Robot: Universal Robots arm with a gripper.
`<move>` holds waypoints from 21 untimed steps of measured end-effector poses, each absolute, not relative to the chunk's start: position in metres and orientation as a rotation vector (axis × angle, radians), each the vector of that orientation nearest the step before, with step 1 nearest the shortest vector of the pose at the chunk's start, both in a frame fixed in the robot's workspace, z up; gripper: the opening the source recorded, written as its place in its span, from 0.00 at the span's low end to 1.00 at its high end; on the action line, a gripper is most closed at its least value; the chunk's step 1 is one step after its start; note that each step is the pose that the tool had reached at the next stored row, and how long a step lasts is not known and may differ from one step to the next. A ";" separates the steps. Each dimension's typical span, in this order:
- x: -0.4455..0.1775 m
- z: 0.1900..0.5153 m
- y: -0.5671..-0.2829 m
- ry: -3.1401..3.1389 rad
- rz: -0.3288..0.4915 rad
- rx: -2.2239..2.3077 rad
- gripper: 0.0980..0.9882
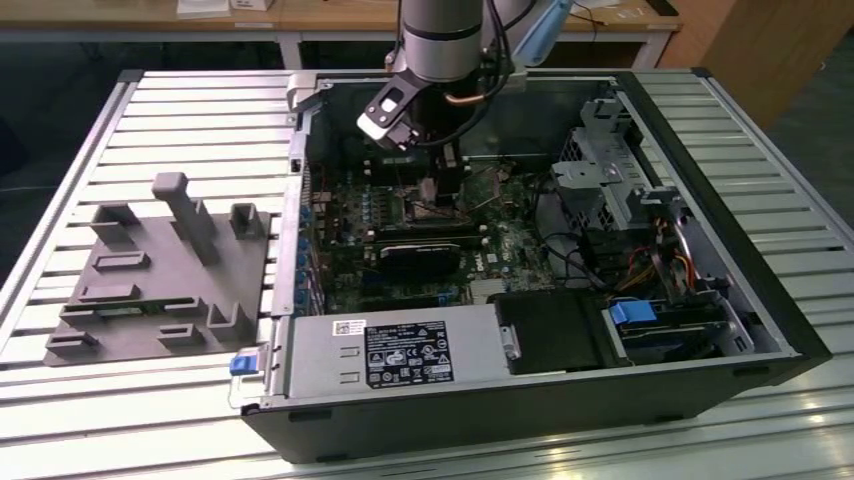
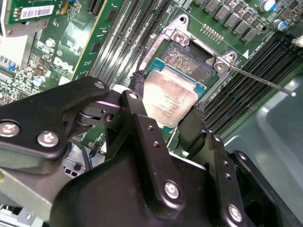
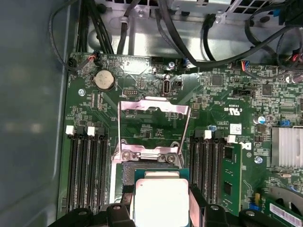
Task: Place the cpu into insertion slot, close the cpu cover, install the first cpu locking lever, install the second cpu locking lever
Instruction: 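Place the cpu into insertion slot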
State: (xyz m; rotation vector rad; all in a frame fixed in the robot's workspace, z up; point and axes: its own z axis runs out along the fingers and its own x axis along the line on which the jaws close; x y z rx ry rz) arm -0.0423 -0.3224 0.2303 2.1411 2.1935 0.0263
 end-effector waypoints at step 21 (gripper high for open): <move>-0.048 0.211 -0.315 2.189 0.022 2.142 0.49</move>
